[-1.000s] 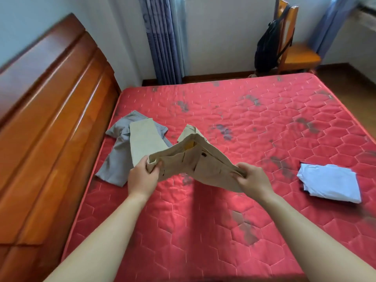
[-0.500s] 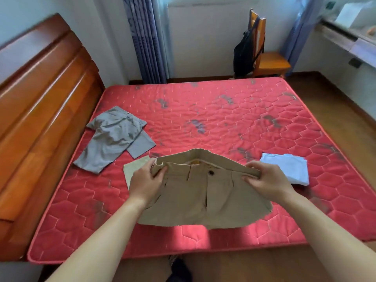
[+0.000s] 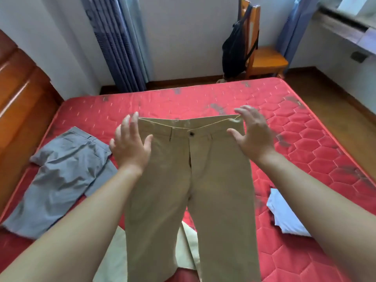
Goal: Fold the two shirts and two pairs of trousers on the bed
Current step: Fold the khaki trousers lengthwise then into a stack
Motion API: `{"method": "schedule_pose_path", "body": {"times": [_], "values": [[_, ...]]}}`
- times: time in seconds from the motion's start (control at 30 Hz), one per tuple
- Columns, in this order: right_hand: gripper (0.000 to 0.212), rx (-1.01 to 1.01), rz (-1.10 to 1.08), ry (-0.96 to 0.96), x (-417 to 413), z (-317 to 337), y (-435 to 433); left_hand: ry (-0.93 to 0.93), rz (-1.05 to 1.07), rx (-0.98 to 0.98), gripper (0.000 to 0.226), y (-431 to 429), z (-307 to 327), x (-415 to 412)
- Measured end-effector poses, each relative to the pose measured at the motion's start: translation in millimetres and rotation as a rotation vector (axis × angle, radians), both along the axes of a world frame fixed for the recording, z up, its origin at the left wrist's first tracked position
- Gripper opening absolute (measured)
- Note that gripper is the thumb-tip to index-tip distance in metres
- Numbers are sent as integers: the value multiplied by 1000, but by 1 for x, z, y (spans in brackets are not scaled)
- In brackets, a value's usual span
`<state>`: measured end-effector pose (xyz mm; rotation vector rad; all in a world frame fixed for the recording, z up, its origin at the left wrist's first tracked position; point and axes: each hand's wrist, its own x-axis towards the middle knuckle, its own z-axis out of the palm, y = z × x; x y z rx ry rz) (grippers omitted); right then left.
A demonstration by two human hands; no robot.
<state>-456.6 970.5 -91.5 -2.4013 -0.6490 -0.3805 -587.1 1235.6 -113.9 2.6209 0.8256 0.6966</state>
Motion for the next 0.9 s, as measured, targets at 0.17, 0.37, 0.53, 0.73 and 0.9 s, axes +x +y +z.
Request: {"method": "schedule_pose_path", "body": {"times": [0.17,0.37,0.53,0.73,0.9], "values": [[50,-250,117,448,-18,-135,-2,518,-261,-22,63,-39,-122,2],[45,-385,76,652,-43,-285,-23,749,-393,-163,46,-74,-256,-16],[51,-448,-166,714,-63,-383,-57,767,-269,-315,35,-110,-348,-25],[64,-296,-281,837,-89,-432,-106,822,-8,-509,43,-161,-402,-54],[53,-79,-77,657,-31,-398,-94,590,-110,-699,11,-159,-397,-39]]}}
